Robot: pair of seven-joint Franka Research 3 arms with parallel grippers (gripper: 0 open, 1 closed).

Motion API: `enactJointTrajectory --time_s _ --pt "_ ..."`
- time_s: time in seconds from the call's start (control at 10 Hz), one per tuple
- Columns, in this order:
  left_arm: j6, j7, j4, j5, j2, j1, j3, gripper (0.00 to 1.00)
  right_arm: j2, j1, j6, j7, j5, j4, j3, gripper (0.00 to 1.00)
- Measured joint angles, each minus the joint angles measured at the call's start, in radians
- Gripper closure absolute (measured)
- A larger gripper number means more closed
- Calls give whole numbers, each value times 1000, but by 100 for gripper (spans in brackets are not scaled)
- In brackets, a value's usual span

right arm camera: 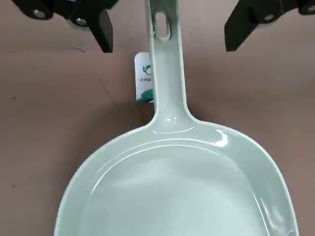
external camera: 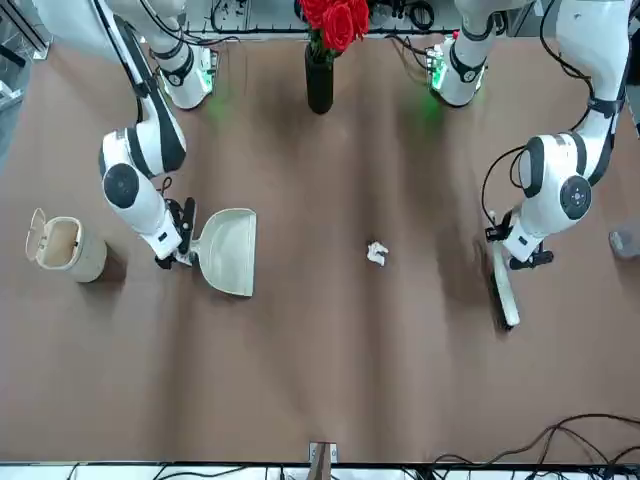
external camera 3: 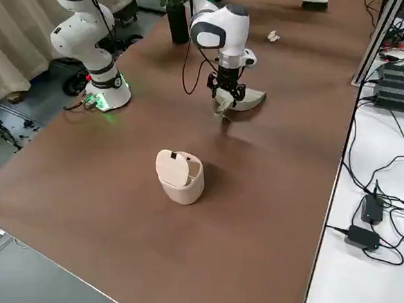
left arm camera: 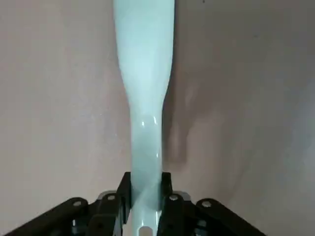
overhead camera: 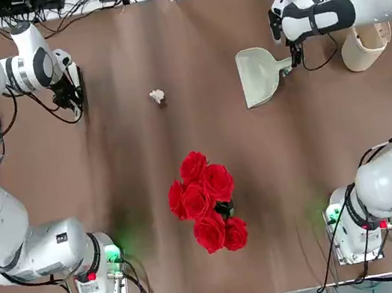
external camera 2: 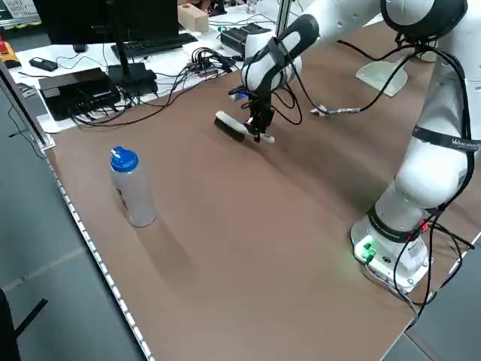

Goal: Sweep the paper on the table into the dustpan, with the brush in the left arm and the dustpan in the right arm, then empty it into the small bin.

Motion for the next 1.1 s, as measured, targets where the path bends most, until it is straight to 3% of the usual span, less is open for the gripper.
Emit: enactJointTrajectory --time_s 0.3,0.7,1.1 --pt "-18 7 3 9 -18 -5 -3 73 11 -5 4 0 0 0 -2 0" --pt "-233 -4 59 57 -64 -18 -81 73 37 -28 47 0 0 -14 -8 0" --pt "-305 -11 56 59 -77 -18 -142 73 40 -25 50 0 0 -15 -5 7"
